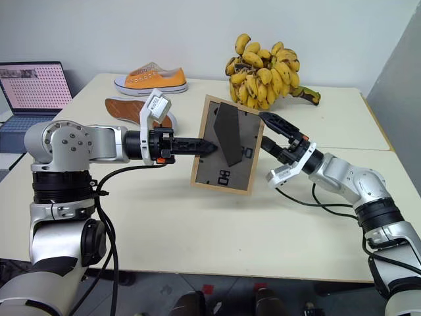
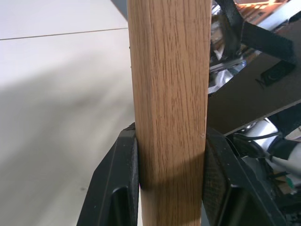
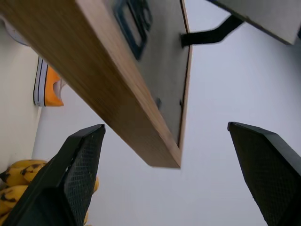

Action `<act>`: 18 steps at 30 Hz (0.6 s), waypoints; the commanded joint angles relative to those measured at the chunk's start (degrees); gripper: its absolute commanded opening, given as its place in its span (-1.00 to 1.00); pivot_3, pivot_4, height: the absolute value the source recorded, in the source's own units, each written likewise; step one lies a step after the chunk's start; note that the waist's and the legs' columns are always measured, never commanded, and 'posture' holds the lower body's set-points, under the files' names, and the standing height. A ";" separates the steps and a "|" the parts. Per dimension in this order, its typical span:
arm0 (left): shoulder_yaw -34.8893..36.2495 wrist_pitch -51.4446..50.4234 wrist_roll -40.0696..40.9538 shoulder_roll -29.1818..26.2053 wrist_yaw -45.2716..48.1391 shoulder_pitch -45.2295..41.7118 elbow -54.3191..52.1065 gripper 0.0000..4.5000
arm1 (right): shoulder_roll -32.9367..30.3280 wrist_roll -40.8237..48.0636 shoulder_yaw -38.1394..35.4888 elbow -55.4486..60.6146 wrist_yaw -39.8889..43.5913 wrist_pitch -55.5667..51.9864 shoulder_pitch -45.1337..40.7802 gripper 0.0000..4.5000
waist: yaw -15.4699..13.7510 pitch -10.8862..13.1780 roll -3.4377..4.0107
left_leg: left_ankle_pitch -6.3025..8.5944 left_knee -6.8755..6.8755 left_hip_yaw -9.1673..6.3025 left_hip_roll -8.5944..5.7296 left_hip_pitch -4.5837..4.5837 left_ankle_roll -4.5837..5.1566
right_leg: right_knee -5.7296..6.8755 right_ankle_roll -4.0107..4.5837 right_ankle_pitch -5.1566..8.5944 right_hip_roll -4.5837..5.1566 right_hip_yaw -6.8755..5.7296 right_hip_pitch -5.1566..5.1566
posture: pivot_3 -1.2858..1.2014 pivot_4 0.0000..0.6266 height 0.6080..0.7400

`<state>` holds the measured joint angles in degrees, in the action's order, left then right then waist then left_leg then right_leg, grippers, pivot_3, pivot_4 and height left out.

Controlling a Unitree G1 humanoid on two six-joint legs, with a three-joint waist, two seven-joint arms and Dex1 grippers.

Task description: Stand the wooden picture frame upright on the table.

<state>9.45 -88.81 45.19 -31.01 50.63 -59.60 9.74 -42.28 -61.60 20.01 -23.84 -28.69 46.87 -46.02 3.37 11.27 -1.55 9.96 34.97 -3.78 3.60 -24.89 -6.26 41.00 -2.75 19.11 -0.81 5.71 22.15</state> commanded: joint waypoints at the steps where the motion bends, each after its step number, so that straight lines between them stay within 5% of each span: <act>1: 2.13 -1.40 3.21 0.32 -0.14 -2.45 -2.46 -0.41 | -0.01 -1.98 1.48 -1.05 -3.80 0.02 -2.17 0.95 | 0.01 0.00 0.00 | 0.00 0.00 0.00 0.00 0.01 0.00 | 0.01 0.00 0.00 0.00 0.00 0.00 | 0.03 -0.52 1.00; 7: 1.82 -1.49 4.26 0.03 -0.82 -2.19 -3.05 -0.41 | -0.52 -2.34 2.95 -3.70 -6.18 0.37 -4.47 0.95 | 0.04 0.00 0.00 | -0.03 0.00 0.00 0.00 0.02 -0.02 | 0.04 0.01 0.00 0.00 0.00 -0.01 | 0.03 -0.52 1.00; 18: 1.46 -1.02 4.45 -0.59 -1.39 -1.68 -2.94 -0.41 | -2.29 -2.91 4.18 -4.50 -7.79 1.32 -5.19 -0.07 | 0.02 0.00 0.00 | -0.03 0.00 0.00 -0.02 0.02 -0.02 | 0.03 0.01 -0.01 0.02 0.00 -0.03 | 0.03 -0.52 1.00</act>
<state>9.43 -90.76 47.49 -31.09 48.25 -60.00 8.82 -43.78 -64.17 23.94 -29.31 -35.81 48.14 -50.12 3.39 11.27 -1.56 9.93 34.97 -3.78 3.58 -24.86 -6.28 41.04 -2.74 19.11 -0.79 5.70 22.12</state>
